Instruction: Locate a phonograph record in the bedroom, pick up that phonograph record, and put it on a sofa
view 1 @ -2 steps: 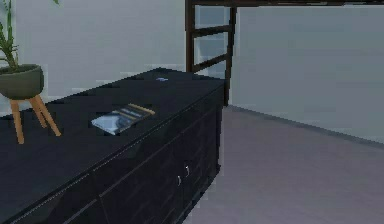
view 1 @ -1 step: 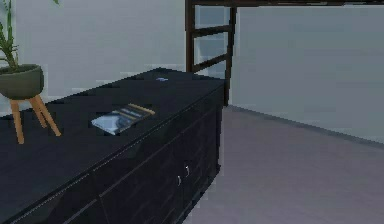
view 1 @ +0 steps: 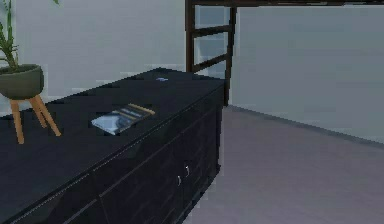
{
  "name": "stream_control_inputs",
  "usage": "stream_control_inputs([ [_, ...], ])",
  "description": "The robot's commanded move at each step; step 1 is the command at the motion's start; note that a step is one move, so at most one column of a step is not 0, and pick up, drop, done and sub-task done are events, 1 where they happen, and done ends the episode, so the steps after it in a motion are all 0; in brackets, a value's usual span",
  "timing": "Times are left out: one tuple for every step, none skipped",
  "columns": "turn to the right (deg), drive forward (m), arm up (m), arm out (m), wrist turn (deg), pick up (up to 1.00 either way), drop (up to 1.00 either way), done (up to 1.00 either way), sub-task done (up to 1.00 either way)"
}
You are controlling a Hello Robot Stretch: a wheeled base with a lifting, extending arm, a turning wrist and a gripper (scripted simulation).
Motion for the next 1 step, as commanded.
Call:
stream_control_inputs([
  [0.0, 0.0, 0.1, 0.0, 0.0, 0.0, 0.0, 0.0, 0.0],
])
